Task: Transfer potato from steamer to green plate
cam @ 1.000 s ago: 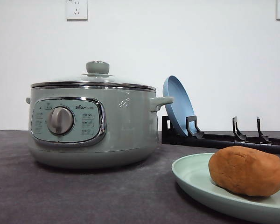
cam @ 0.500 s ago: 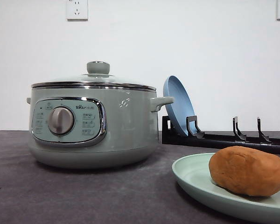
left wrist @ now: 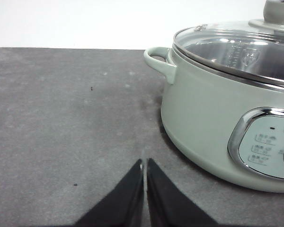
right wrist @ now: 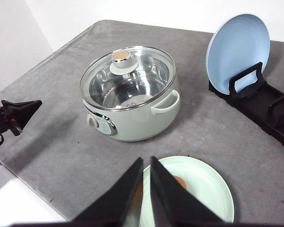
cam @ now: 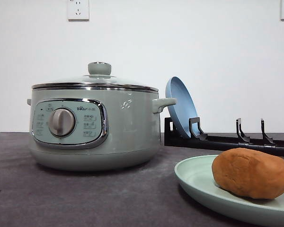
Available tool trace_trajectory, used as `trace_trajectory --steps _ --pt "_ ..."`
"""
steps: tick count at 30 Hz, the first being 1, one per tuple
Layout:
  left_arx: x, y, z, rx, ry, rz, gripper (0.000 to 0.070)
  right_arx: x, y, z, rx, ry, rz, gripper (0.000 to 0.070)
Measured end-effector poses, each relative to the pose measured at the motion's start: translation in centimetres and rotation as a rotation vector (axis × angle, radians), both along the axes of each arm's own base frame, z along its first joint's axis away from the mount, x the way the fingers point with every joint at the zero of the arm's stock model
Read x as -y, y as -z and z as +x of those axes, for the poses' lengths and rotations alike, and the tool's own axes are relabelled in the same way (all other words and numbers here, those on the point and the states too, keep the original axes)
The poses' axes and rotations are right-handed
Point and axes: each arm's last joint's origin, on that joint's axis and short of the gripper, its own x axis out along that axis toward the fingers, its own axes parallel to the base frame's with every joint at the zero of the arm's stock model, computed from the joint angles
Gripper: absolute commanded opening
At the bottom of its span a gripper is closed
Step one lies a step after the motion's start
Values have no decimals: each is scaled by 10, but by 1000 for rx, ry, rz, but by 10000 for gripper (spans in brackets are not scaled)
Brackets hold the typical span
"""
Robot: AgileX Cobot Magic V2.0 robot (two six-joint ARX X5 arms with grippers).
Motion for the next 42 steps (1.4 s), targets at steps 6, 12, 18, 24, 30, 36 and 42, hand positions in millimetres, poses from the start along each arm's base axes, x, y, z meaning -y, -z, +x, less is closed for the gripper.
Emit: trace_trajectory --steps 6,12,18,24,30,36,42 --pt "0 0 0 0 0 0 3 0 0 0 2 8 -3 15" --pt "0 0 0 0 0 0 3 4 2 7 53 199 -53 14" --pt "0 0 0 0 0 0 3 6 41 28 204 376 -73 14" --pt "0 0 0 0 0 0 3 10 123 55 328 474 -43 14" --pt "0 0 0 0 0 0 3 17 208 69 322 557 -67 14" --pt "0 0 0 0 0 0 3 19 239 69 314 588 -76 15" --pt "0 0 0 0 0 0 3 19 253 69 313 591 -77 14"
